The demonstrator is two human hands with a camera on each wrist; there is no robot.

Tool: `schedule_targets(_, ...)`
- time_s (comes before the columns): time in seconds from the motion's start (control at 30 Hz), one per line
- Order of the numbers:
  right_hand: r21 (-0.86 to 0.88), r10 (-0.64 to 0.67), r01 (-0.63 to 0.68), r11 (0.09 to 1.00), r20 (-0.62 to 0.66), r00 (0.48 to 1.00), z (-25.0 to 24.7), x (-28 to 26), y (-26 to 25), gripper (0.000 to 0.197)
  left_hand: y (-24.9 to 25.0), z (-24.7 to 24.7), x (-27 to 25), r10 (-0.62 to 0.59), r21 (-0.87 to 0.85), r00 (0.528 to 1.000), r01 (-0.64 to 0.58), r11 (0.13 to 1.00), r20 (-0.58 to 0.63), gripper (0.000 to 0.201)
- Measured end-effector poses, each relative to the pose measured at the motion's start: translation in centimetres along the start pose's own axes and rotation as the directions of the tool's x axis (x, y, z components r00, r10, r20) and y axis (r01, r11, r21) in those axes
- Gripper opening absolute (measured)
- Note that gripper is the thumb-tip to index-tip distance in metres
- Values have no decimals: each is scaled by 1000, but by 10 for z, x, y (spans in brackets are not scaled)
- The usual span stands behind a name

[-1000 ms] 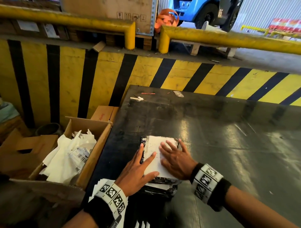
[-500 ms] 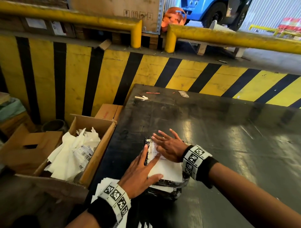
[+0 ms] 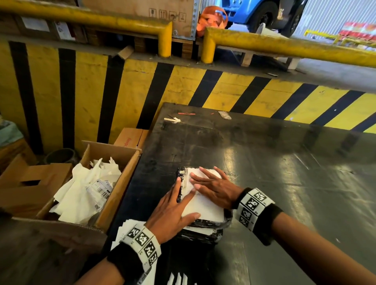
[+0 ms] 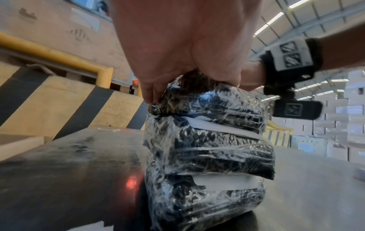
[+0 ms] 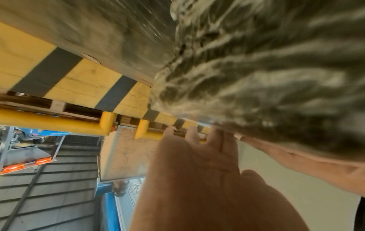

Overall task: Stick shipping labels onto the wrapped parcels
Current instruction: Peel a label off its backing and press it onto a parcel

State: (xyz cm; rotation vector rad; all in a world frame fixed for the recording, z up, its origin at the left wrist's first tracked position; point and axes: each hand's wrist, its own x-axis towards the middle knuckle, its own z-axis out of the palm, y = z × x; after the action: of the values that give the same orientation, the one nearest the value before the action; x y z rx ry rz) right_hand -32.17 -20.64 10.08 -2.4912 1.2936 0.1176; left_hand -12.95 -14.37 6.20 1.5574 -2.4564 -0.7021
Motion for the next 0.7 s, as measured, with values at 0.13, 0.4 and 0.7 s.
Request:
schedule_targets(0.13, 32, 37, -35, 999, -65, 997, 12, -36, 26, 88, -1, 0, 0, -22, 44, 1000, 22, 999, -3, 74)
schedule_targets(0.4, -76, 30, -39, 996, -117, 993, 26, -15, -24, 76, -29, -8, 3, -101, -17, 994, 101, 995, -33, 93)
schedule_targets(0.7, -72, 183, -203, 976, -226, 957, 47, -108, -27, 83, 4, 8, -3, 17, -45, 1000, -18, 999, -18, 71)
